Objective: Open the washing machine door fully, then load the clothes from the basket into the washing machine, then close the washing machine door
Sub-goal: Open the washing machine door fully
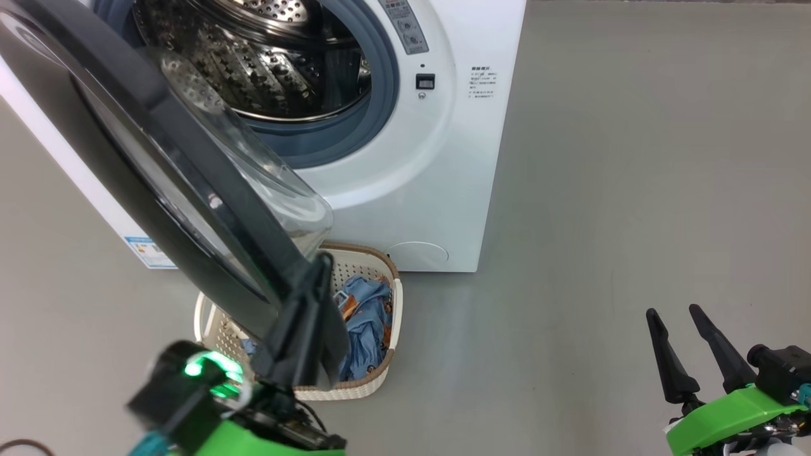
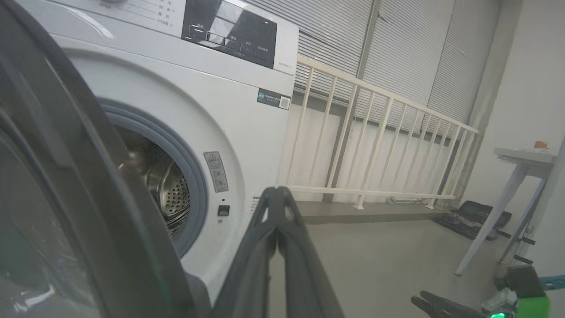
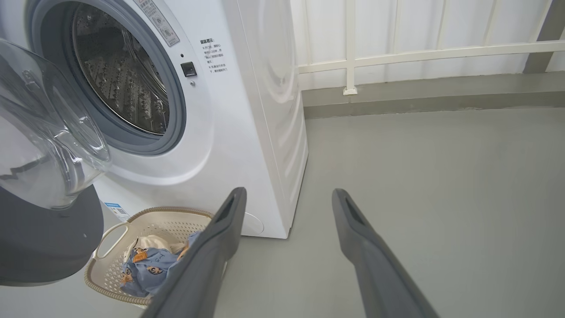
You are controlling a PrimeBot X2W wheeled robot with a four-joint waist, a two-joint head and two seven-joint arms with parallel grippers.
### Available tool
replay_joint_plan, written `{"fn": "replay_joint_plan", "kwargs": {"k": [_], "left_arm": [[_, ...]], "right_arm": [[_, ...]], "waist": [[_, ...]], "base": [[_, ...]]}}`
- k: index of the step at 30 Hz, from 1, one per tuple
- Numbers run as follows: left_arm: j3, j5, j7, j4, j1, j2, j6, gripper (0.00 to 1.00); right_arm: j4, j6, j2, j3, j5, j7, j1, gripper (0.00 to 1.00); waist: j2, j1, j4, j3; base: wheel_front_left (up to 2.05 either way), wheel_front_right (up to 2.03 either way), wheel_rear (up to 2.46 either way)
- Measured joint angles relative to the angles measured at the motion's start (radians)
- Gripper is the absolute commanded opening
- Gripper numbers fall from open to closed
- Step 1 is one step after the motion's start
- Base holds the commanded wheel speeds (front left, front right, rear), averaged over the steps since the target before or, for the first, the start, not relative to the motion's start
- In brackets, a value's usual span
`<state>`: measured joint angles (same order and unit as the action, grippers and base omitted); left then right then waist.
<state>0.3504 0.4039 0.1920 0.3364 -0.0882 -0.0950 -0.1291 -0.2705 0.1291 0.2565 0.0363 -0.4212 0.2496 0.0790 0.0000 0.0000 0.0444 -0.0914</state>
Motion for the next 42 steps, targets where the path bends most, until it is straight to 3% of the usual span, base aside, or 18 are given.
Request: {"fn": "replay_joint_plan", "kwargs": {"k": [18, 42], "left_arm": [[0.094, 0.123, 0.024, -0.377, -0.083, 0.001, 0.0, 0.0], [0.105, 0.184, 0.038, -0.467, -0.095, 0.016, -0.016, 0.0]], "right_arm": [[0.018, 0.0, -0.009, -0.011, 0.022, 0.0, 0.003, 1.0], [0.036, 0.0, 0.0, -0.01, 0.022, 0.0, 0.002, 1.0]], "waist": [[0.0, 0.0, 0.001, -0.011], [0.0, 0.0, 0.033, 0.005]], "base": [[0.0, 0.0, 0.0], [0.0, 0.0, 0.0]]}}
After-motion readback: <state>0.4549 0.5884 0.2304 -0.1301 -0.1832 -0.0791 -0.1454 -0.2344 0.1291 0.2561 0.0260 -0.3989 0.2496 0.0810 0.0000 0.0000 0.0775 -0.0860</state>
